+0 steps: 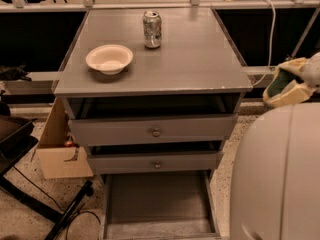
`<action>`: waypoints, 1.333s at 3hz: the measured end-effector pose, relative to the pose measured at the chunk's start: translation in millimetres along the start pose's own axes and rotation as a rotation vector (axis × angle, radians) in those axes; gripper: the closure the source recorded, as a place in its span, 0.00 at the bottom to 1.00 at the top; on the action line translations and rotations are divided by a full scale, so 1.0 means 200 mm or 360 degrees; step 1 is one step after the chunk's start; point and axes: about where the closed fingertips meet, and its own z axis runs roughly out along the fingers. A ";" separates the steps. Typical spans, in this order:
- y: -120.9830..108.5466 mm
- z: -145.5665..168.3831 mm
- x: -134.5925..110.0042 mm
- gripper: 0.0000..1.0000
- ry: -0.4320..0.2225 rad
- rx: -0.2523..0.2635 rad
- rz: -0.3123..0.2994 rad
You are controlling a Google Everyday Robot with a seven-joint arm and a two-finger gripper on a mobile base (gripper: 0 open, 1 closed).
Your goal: Pick sponge from bottom drawer and place on counter
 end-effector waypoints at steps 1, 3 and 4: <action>-0.23 -0.07 -0.20 1.00 -0.0090 0.0078 -0.0056; -0.49 0.18 -0.52 1.00 -0.0460 0.0085 -0.0071; -0.53 0.60 -0.70 1.00 -0.0677 -0.0052 -0.0013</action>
Offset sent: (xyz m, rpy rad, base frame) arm 0.1347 0.0284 0.0965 0.2356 -0.2004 0.0528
